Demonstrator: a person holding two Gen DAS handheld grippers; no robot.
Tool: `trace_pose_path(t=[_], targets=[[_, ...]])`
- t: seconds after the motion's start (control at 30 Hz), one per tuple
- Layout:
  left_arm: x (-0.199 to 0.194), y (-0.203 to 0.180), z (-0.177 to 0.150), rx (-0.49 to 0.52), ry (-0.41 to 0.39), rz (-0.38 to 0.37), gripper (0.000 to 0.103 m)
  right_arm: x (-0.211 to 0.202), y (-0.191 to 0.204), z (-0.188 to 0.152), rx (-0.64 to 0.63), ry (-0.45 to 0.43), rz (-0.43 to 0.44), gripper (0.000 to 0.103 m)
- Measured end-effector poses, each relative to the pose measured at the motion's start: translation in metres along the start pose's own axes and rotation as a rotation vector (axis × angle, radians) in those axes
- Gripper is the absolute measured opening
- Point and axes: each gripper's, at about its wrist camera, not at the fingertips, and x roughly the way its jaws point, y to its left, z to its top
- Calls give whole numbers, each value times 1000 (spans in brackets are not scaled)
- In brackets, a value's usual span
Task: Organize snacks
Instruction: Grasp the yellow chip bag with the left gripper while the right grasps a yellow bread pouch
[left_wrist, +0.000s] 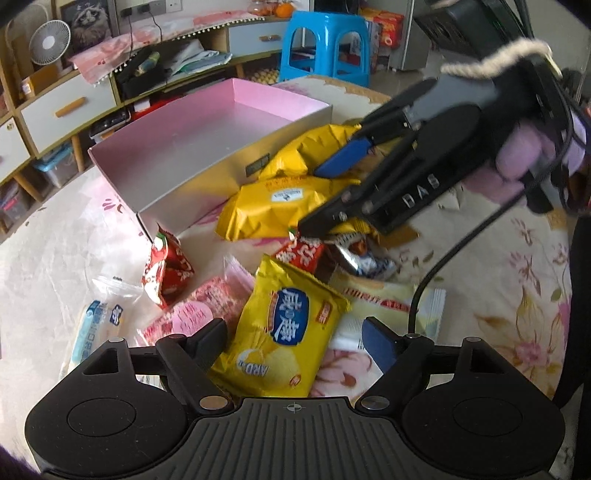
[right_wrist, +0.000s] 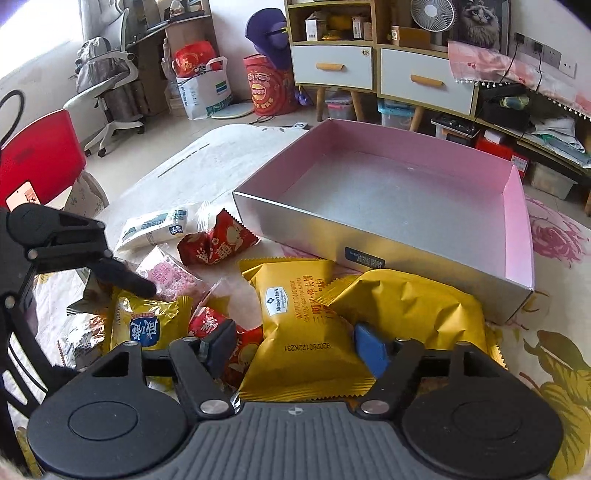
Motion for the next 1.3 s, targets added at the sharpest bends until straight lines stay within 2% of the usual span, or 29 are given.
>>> trace_pose_path(t=[0.13,0.27,0.37,0.5,0.53,0.6,0.67,0.83,1.03,1.3], targets=[[-3,-1,-5,-33,-11,39,82,-1,1,0,18,24,-28,44],[-5,-4,-11,-65,-17,78,80,0,6,-2,-1,24,-39,44],[-4,-8,-13,-62,-16,100,79,2,8,-2,5,28,-34,48],[-3,-6,-10,-104,-12,126,66,7,8,-3,29,31,-44,51],[-4,-6,-9,-118,-15,130,64,7,8,-3,28,29,-46,49],[-4,-6,-9,-143,-20,136,53,4,8,-3,40,23,-50,44],[-6,-6,-9,-164,-22,144,49,2,6,-3,68,21,-48,39],[-10,-4,-9,-224,-27,155,48,-6,3,-1,129,19,-34,30],[-22,2,-5,-323,-59,136,47,-17,0,0,189,7,-6,25],[-35,7,6,-386,-96,183,47,-35,5,6,213,-43,18,23]])
